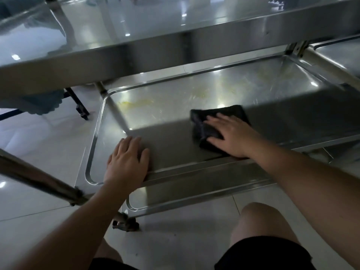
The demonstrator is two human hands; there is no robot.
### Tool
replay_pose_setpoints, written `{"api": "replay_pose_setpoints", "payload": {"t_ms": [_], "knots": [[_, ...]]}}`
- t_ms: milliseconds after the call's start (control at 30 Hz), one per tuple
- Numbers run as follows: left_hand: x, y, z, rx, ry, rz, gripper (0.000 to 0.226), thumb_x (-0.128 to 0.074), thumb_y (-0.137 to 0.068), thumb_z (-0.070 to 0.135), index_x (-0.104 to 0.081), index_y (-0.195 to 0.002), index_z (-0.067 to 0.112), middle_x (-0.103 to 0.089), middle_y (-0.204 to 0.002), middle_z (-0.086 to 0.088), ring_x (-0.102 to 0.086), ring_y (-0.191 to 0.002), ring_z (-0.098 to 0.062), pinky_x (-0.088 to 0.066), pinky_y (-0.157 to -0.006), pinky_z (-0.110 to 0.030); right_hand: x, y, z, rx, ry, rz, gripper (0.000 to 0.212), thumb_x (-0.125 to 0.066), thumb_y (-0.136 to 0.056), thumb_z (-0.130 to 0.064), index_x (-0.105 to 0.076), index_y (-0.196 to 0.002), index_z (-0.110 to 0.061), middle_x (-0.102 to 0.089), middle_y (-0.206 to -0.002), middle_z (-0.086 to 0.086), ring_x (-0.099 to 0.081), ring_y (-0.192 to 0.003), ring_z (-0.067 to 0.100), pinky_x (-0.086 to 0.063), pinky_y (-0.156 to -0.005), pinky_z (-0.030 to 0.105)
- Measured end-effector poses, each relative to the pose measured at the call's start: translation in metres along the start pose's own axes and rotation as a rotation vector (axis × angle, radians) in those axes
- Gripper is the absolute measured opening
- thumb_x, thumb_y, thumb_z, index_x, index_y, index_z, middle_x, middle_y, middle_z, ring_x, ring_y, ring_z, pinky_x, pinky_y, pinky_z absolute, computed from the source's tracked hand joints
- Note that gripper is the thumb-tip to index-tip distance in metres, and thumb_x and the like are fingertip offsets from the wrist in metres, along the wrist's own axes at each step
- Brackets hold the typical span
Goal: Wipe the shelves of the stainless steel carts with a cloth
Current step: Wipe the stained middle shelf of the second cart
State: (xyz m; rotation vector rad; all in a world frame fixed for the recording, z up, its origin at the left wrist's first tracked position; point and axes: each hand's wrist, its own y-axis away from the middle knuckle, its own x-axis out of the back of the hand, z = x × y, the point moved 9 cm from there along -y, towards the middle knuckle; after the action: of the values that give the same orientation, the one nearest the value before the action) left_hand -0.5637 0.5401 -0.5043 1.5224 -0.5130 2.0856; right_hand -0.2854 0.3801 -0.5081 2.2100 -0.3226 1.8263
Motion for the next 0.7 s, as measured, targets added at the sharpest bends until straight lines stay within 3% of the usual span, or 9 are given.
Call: {"api": "replay_pose_setpoints", "payload": {"t_ms": [133,267,333,600,700], "knots": [[0.001,0.006,0.0,0.025,0.034,0.045,0.064,-0.029,-0.103,0.064,-0.036,-0.159,0.033,-0.031,-0.17,-0.001,-0.023,-0.159,-0.025,-0.02,-0.129,-0.053,0.013,0.027,0.087,-0.394,-0.021,0.089,0.074,-0.028,-0.097,-0.07,-0.023,-0.162,-0.034,-0.016,-0.172,-0.012,-0.013,-0.159,0.021,-0.013,-0.127,0.051],[0.001,0.007,0.005,0.029,0.022,0.073,0.055,-0.032,-0.105,0.058,-0.047,-0.151,0.031,-0.039,-0.163,0.0,-0.03,-0.154,-0.024,-0.023,-0.126,-0.05,0.007,0.024,0.076,-0.575,-0.033,0.078,0.08,-0.018,-0.094,-0.07,-0.018,-0.164,-0.031,-0.009,-0.173,-0.01,-0.006,-0.159,0.026,-0.008,-0.127,0.056],[0.001,0.007,0.005,0.028,0.019,0.072,0.055,-0.031,-0.106,0.057,-0.045,-0.152,0.031,-0.038,-0.164,-0.001,-0.028,-0.155,-0.024,-0.021,-0.127,-0.049,0.004,0.009,0.041,-0.556,-0.045,0.087,0.082,-0.018,-0.093,-0.072,-0.019,-0.164,-0.029,-0.009,-0.173,-0.008,-0.006,-0.159,0.028,-0.008,-0.126,0.056],[0.002,0.007,0.005,0.026,0.035,0.09,0.055,-0.03,-0.108,0.053,-0.044,-0.154,0.026,-0.039,-0.164,-0.002,-0.027,-0.156,-0.024,-0.022,-0.128,-0.048,-0.024,-0.054,-0.135,-0.155,-0.064,0.089,0.086,-0.023,-0.093,-0.073,-0.009,-0.166,-0.03,-0.015,-0.173,-0.008,-0.008,-0.159,0.024,-0.004,-0.128,0.052],[0.002,0.008,0.004,0.035,0.046,0.1,0.062,-0.029,-0.107,0.054,-0.04,-0.158,0.02,-0.04,-0.166,-0.005,-0.028,-0.156,-0.024,-0.021,-0.128,-0.046,-0.024,-0.06,-0.152,-0.087,-0.018,0.101,0.085,-0.027,-0.093,-0.076,-0.022,-0.163,-0.029,-0.022,-0.17,-0.003,-0.012,-0.158,0.026,-0.006,-0.128,0.053]]}}
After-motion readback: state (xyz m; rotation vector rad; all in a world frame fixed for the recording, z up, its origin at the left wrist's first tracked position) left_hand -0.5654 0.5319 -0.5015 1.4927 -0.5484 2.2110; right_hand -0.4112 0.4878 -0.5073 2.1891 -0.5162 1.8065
